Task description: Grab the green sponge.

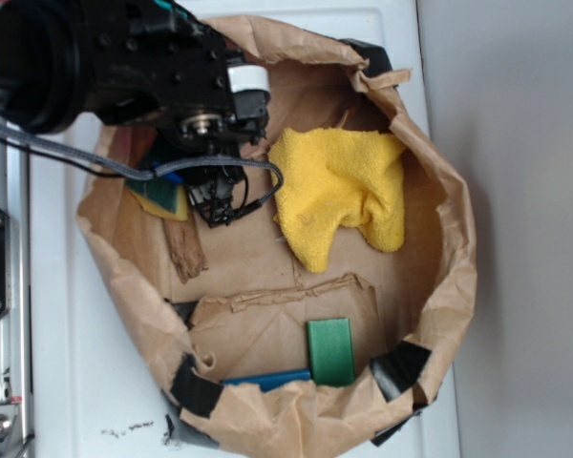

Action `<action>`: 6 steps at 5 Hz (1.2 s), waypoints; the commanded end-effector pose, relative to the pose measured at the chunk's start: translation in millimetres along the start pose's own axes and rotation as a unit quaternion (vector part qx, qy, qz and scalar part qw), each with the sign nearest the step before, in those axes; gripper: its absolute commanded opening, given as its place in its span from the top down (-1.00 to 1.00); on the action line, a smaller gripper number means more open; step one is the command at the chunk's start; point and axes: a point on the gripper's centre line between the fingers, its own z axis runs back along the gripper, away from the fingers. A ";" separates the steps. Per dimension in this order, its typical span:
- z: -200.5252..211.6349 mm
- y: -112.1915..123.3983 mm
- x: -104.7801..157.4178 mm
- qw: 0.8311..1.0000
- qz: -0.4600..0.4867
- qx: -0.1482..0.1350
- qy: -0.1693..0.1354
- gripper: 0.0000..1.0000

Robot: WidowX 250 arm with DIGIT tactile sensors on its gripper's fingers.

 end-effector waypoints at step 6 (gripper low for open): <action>109.4 -24.5 7.1 0.996 -0.017 -0.080 -0.027 -1.00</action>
